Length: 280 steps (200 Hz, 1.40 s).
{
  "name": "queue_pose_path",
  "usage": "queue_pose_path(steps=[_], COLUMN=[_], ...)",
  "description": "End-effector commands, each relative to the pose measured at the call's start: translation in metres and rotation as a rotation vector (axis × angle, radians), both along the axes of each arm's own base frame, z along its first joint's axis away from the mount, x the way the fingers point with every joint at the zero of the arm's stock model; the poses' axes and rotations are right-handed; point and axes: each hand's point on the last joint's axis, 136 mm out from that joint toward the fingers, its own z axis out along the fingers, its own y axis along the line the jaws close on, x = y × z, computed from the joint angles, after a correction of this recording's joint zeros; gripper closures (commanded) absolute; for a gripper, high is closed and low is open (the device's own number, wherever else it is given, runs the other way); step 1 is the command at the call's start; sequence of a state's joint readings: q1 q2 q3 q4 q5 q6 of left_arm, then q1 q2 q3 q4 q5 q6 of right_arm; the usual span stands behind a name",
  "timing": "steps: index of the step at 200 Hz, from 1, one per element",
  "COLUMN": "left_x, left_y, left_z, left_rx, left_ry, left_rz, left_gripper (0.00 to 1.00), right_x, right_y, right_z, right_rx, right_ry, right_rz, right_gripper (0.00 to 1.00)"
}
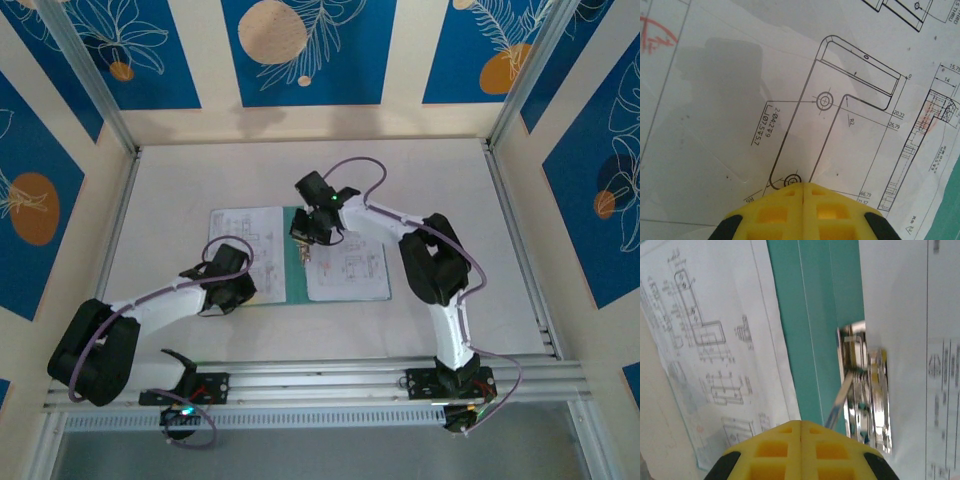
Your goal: Put the files into the folder
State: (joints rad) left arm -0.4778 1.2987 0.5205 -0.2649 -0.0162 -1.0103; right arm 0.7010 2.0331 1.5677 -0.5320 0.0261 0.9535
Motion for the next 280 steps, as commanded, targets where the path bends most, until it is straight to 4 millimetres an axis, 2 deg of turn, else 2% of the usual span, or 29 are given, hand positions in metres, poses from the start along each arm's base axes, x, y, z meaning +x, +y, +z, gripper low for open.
queue_pose_path(steps=[1, 32, 55, 82, 108, 132, 158, 229, 280], left_x=[-0.021, -0.023, -0.025, -0.032, -0.037, -0.040, -0.040, -0.041, -0.048], left_y=[0.015, 0.009, -0.005, -0.028, -0.052, -0.069, -0.079, -0.102, -0.124], left_z=[-0.021, -0.023, -0.026, -0.031, -0.035, -0.037, -0.037, -0.037, -0.043], left_rx=[0.052, 0.039, 0.031, 0.024, 0.015, 0.014, 0.012, -0.028, -0.052], left_ry=[0.085, 0.086, 0.080, 0.073, 0.064, 0.058, 0.055, 0.041, 0.041], left_rz=[0.022, 0.010, -0.012, -0.044, -0.071, -0.092, -0.106, -0.117, -0.141], left_gripper=[1.00, 1.00, 1.00, 1.00, 1.00, 1.00, 1.00, 1.00, 1.00], right_x=[-0.010, -0.029, -0.045, -0.056, -0.060, -0.052, -0.035, 0.005, 0.013], right_y=[-0.007, -0.040, -0.064, -0.085, -0.089, -0.090, -0.085, -0.081, -0.088], right_z=[0.034, 0.044, 0.045, 0.045, 0.048, 0.047, 0.047, 0.024, 0.011], right_rx=[0.041, 0.043, 0.056, 0.125, 0.197, 0.259, 0.316, 0.336, 0.304], right_ry=[-0.051, -0.048, -0.035, -0.013, 0.006, 0.022, 0.039, 0.096, 0.120], right_rz=[-0.059, -0.201, -0.302, -0.397, -0.455, -0.499, -0.524, -0.589, -0.606], right_gripper=[1.00, 1.00, 0.99, 0.85, 0.68, 0.56, 0.52, 0.53, 0.54])
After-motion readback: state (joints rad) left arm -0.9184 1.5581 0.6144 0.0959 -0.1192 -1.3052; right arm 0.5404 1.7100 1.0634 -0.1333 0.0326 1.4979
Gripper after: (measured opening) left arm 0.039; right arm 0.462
